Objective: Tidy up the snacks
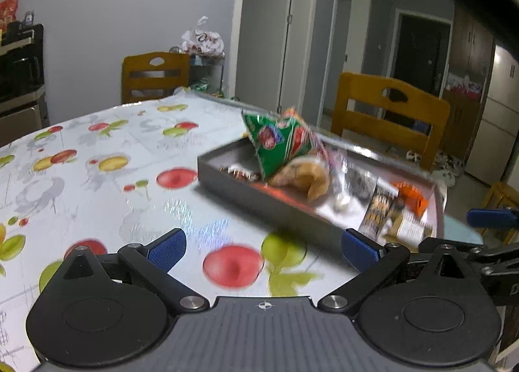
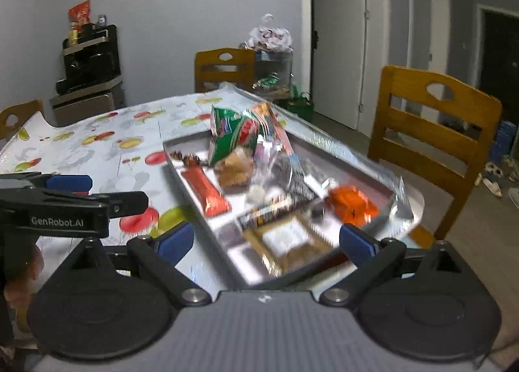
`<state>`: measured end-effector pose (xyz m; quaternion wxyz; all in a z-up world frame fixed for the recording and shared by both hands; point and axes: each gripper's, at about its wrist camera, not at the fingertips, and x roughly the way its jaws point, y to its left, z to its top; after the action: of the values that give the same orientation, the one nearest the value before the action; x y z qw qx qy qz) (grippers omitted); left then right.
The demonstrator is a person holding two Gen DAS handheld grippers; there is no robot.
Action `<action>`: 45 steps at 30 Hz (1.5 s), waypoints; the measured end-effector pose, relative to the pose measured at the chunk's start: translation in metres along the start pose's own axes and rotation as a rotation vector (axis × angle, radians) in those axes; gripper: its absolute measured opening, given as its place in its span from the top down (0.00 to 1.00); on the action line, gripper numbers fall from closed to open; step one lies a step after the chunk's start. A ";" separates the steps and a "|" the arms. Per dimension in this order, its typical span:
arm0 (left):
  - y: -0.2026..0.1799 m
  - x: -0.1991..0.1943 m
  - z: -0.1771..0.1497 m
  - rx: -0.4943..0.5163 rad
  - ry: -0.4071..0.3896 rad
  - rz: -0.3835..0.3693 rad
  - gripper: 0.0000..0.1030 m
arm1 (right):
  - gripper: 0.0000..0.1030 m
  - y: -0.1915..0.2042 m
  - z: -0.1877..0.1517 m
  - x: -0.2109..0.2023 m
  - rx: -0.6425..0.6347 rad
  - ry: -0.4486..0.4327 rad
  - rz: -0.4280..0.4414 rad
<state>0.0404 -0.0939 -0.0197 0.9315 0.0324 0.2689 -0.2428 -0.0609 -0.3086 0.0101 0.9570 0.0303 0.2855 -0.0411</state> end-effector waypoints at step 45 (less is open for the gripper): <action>0.002 0.020 -0.029 0.041 0.165 0.067 0.00 | 0.00 0.030 -0.044 0.028 0.029 0.143 -0.113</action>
<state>0.0423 -0.0953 -0.0547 0.9130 0.0800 0.3383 -0.2136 -0.0589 -0.2771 -0.0410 0.9299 0.0307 0.3536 -0.0968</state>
